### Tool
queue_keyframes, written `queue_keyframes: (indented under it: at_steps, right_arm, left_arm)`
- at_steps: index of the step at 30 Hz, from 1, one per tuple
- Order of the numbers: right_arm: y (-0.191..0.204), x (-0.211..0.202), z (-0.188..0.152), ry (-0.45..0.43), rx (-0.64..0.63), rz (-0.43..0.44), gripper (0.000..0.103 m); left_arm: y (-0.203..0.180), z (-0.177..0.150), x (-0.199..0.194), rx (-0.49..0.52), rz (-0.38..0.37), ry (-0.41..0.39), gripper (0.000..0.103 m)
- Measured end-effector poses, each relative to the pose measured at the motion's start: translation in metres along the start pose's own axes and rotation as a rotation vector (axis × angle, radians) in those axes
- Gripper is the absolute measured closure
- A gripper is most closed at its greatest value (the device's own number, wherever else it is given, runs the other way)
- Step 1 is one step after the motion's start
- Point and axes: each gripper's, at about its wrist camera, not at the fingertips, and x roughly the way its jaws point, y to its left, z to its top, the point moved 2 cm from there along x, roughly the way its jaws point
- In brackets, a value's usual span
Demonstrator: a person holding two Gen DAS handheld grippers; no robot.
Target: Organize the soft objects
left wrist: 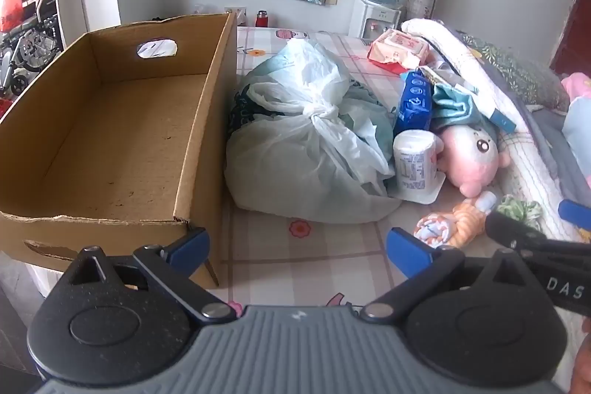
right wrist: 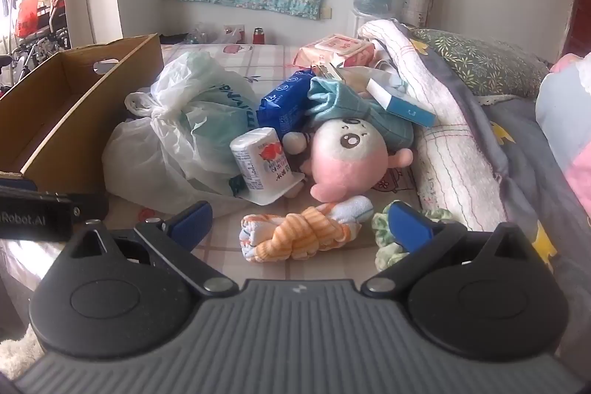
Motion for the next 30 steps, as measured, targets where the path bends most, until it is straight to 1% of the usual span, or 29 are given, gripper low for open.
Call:
queue_keyframes:
  at_steps: [2, 5, 8, 11, 30]
  right_arm:
    - [-0.001, -0.001, 0.000, 0.005, -0.001, -0.002, 0.001]
    - [-0.004, -0.002, 0.000, 0.012, 0.012, -0.007, 0.001]
    - [-0.007, -0.001, 0.000, 0.013, 0.021, -0.014, 0.001]
    - [-0.010, -0.001, 0.001, 0.008, 0.029, -0.014, 0.001]
    - [-0.009, 0.000, 0.002, 0.023, 0.025, -0.010, 0.001]
  left_arm:
    - [0.005, 0.000, -0.001, -0.013, -0.005, 0.001, 0.001]
    - [0.004, -0.002, 0.003, 0.001, 0.009, 0.006, 0.001]
    - [-0.007, -0.006, 0.002, 0.027, 0.034, 0.005, 0.001]
    - [-0.008, -0.006, 0.005, 0.025, 0.026, 0.027, 0.001]
    - [-0.011, -0.008, 0.001, 0.021, 0.029, 0.027, 0.001]
